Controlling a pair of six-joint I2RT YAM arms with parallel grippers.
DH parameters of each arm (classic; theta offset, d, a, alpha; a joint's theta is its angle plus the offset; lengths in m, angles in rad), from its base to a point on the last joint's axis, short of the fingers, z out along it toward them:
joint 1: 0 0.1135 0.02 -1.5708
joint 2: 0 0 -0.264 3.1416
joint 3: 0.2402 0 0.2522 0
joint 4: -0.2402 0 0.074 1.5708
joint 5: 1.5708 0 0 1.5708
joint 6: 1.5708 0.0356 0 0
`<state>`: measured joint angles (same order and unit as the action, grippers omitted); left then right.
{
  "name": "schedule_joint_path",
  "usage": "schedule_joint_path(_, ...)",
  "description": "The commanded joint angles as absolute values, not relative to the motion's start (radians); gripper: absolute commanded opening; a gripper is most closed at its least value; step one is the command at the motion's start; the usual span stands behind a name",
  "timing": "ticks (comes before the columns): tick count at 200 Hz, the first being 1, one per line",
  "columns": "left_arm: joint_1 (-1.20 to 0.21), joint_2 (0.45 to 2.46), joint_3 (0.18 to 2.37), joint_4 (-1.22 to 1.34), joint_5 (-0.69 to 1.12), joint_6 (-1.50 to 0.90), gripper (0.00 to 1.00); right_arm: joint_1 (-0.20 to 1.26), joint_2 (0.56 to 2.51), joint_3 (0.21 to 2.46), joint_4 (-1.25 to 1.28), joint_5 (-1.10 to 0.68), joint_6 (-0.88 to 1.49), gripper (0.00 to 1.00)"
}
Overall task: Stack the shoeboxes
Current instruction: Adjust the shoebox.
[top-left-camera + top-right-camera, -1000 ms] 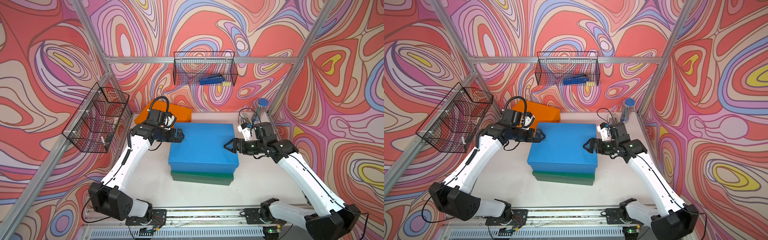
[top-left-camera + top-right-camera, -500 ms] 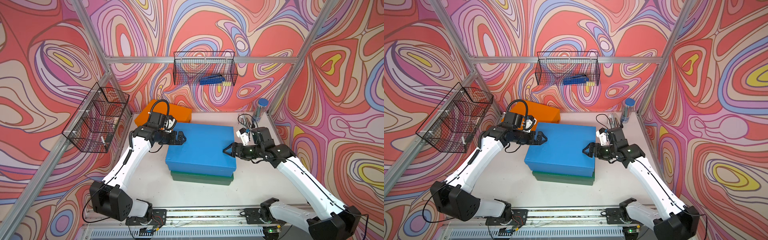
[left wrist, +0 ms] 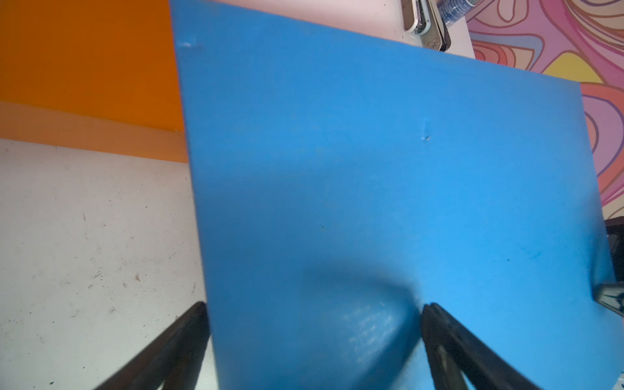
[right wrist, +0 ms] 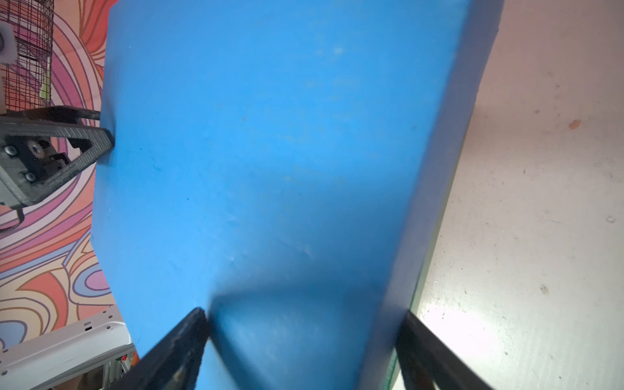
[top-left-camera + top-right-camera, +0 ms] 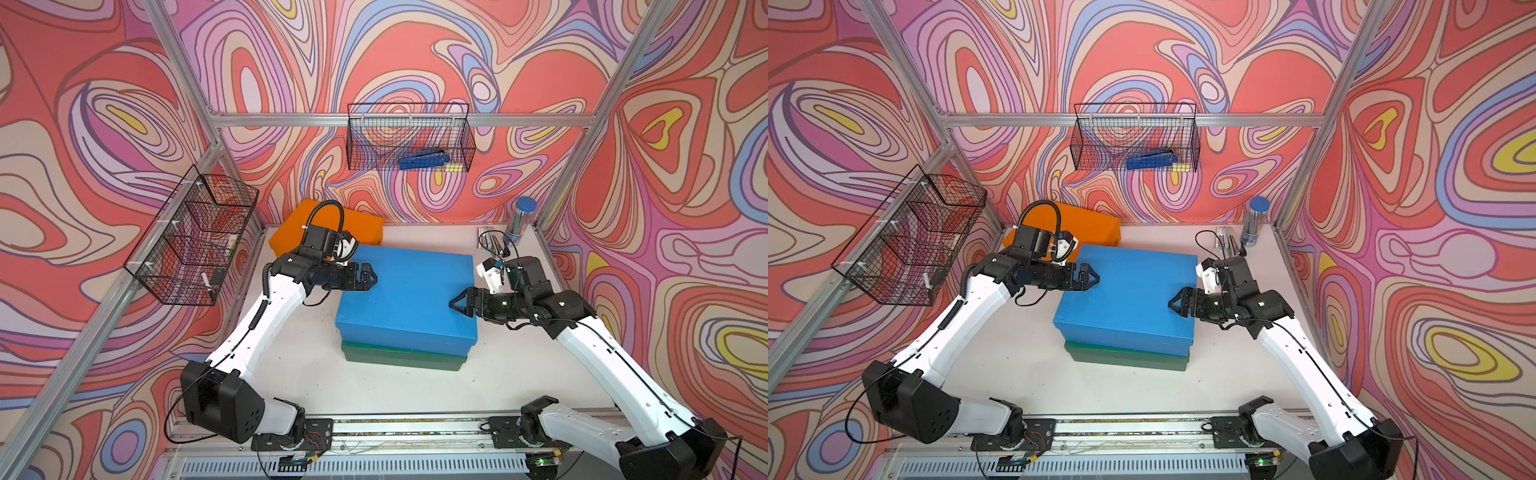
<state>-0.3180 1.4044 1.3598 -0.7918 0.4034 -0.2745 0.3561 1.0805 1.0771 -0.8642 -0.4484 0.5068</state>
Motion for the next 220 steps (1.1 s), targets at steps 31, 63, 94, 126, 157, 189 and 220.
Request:
schedule_joint_path(31,-0.346,1.346,1.289,-0.831,0.422,-0.316,0.97,0.366,1.081,1.070,-0.848,-0.473,0.488,0.87)
schedule_joint_path(63,-0.345,1.312,1.263,-0.829,0.397,-0.325,0.97,0.367,1.094,1.063,-0.836,-0.491,0.491,0.87)
schedule_joint_path(94,-0.345,1.324,1.278,-0.842,0.377,-0.308,0.98,0.367,1.093,1.055,-0.821,-0.501,0.504,0.86)
schedule_joint_path(126,-0.346,1.355,1.316,-0.853,0.362,-0.288,0.99,0.368,1.080,1.053,-0.818,-0.492,0.512,0.87)
schedule_joint_path(157,-0.346,1.371,1.333,-0.858,0.360,-0.281,0.99,0.367,1.078,1.050,-0.818,-0.491,0.515,0.88)
schedule_joint_path(189,-0.346,1.379,1.340,-0.860,0.359,-0.277,0.99,0.368,1.081,1.046,-0.814,-0.494,0.517,0.88)
schedule_joint_path(220,-0.345,1.374,1.346,-0.866,0.341,-0.276,1.00,0.368,1.070,1.060,-0.830,-0.462,0.511,0.92)
